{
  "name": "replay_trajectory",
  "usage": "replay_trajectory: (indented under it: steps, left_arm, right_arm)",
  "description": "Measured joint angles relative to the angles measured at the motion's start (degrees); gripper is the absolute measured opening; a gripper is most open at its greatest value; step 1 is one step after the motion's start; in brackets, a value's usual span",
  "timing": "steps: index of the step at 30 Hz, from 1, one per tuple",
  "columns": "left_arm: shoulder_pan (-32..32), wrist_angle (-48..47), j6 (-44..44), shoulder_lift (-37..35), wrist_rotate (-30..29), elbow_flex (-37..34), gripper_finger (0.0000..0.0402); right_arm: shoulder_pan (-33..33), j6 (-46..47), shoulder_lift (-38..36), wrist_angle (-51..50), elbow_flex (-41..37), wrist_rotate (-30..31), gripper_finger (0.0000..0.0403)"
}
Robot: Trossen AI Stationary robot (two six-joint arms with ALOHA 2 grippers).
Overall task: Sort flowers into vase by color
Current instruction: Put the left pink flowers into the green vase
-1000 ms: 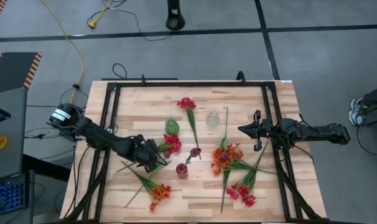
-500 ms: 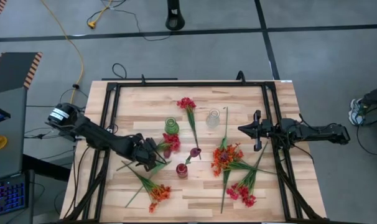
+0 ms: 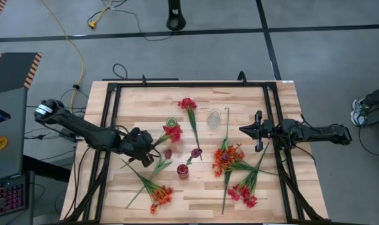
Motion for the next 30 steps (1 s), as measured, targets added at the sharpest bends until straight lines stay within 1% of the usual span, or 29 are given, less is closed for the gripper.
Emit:
replay_trajectory:
  steps: [6,11,14,18,23,25,27,30]
  left_arm:
    - [0.0,0.8,2.2,-6.7,-5.0,0.1,0.0005]
    - [0.0,2.8,5.1,-10.8,-11.1,0.1,0.0005]
    - [0.0,6.2,8.2,-12.1,-15.6,0.1,0.0005]
    - [0.0,13.1,14.7,-12.6,-21.4,0.2,0.0005]
    - [0.0,23.6,25.2,-12.6,-29.2,0.2,0.0005]
    - [0.1,28.3,29.7,-12.6,-31.2,0.2,0.0005]
    - [0.6,33.7,34.0,-12.6,-31.7,0.2,0.0005]
    - [2.0,41.1,40.0,-12.6,-28.7,0.2,0.0005]
  right_arm:
    - [0.0,0.0,0.0,0.0,0.0,0.0,0.0043]
    - [0.0,0.0,0.0,0.0,0.0,0.0,0.0043]
    - [0.0,0.0,0.0,0.0,0.0,0.0,0.0043]
    - [0.0,0.0,0.0,0.0,0.0,0.0,0.0043]
    - [0.0,0.0,0.0,0.0,0.0,0.0,0.0043]
    - [0.0,0.0,0.0,0.0,0.0,0.0,0.0043]
    - [0.0,0.0,0.0,0.0,0.0,0.0,0.0043]
    - [0.0,0.0,0.0,0.0,0.0,0.0,0.0043]
